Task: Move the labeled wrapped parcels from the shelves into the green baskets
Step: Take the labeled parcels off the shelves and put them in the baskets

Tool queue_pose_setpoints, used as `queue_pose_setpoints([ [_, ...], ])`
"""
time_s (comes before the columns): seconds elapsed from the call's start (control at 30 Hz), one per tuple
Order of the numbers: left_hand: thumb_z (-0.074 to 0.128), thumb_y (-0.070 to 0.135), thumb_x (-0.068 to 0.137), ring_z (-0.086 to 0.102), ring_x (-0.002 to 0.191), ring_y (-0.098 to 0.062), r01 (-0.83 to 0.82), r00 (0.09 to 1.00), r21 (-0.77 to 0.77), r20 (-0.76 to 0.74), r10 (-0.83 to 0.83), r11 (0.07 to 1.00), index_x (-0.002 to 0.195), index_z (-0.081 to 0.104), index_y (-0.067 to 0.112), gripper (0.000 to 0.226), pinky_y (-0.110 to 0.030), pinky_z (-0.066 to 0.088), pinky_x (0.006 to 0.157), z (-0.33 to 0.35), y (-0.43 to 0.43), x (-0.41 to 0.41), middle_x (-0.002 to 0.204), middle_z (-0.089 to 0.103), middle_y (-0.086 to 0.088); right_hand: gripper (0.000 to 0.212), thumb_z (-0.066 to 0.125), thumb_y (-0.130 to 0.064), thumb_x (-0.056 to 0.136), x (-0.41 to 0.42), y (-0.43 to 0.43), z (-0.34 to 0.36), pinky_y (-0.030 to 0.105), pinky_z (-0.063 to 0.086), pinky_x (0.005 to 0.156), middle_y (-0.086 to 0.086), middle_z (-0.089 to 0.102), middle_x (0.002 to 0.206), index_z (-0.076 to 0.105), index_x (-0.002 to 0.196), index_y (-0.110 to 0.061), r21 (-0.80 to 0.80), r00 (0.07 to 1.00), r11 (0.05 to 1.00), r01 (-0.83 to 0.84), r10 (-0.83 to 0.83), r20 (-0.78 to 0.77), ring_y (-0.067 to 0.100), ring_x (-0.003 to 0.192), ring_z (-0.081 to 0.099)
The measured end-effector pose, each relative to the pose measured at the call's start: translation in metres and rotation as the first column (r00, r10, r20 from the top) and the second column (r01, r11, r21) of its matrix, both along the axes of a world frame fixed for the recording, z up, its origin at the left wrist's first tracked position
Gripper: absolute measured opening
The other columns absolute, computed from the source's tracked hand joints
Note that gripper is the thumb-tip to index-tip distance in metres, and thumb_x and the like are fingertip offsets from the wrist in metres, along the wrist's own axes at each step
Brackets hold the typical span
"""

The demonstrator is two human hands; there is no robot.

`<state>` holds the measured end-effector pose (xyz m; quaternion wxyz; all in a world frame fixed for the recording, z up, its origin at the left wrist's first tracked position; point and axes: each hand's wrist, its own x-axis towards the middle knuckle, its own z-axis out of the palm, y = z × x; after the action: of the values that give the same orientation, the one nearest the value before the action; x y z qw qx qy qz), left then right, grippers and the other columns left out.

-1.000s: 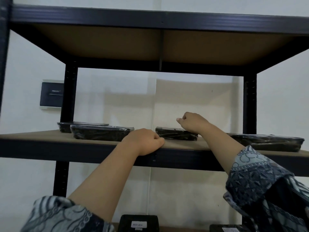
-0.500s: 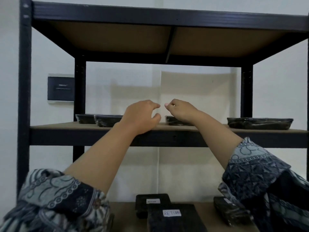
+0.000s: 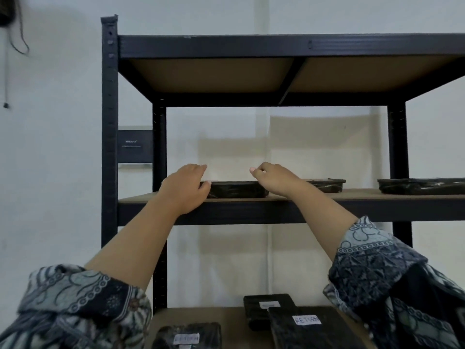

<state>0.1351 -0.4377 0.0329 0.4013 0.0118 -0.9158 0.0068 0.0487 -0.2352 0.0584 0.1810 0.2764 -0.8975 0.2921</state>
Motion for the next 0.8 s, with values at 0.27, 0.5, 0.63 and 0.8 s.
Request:
queue_pose_setpoints([
  [0.27, 0.032, 0.033, 0.098, 0.045, 0.122, -0.024, -0.059, 0.995, 0.139, 0.089, 0.046, 0.988, 0.136, 0.042, 0.012, 0.044, -0.04, 0.039, 0.095, -0.018, -0.04, -0.007, 0.137, 0.047, -0.008, 0.055, 0.029, -0.061, 0.092, -0.008, -0.012, -0.02, 0.04, 0.038, 0.096, 0.007, 0.052, 0.133, 0.051, 0.126, -0.023, -0.052, 0.998, 0.997, 0.06, -0.059, 0.021, 0.028, 0.122, 0.047],
  [0.5, 0.01, 0.039, 0.078, 0.058, 0.079, -0.019, -0.138, 0.99, 0.053, -0.015, 0.139, 0.989, 0.095, 0.067, 0.019, 0.063, -0.028, 0.036, 0.06, -0.035, -0.051, -0.023, 0.091, 0.067, -0.003, 0.039, 0.054, -0.044, 0.085, -0.009, -0.011, -0.013, 0.032, 0.041, 0.077, 0.005, 0.06, 0.104, 0.064, 0.104, -0.012, -0.301, 0.985, 0.952, 0.057, -0.006, 0.171, 0.023, 0.097, 0.053],
  [0.63, 0.01, 0.037, 0.077, 0.057, 0.075, -0.02, -0.143, 0.986, 0.016, -0.081, 0.144, 0.99, 0.094, 0.068, 0.018, 0.063, -0.027, 0.032, 0.056, -0.039, -0.053, -0.026, 0.084, 0.067, -0.003, 0.023, 0.069, -0.03, 0.076, -0.011, -0.012, -0.016, 0.028, 0.044, 0.071, 0.004, 0.065, 0.098, 0.069, 0.093, -0.014, -0.524, 0.99, 0.849, 0.06, 0.015, 0.139, 0.019, 0.092, 0.057],
  [0.8, 0.017, 0.034, 0.087, 0.058, 0.074, -0.021, -0.136, 0.982, 0.028, -0.129, 0.138, 0.99, 0.092, 0.068, 0.017, 0.054, -0.03, 0.039, 0.061, -0.041, -0.054, -0.028, 0.081, 0.066, -0.003, 0.038, 0.081, -0.014, 0.07, -0.014, -0.006, -0.024, 0.023, 0.042, 0.07, -0.002, 0.053, 0.102, 0.062, 0.104, -0.017, -0.616, 0.999, 0.787, 0.024, 0.009, 0.051, 0.016, 0.094, 0.051],
])
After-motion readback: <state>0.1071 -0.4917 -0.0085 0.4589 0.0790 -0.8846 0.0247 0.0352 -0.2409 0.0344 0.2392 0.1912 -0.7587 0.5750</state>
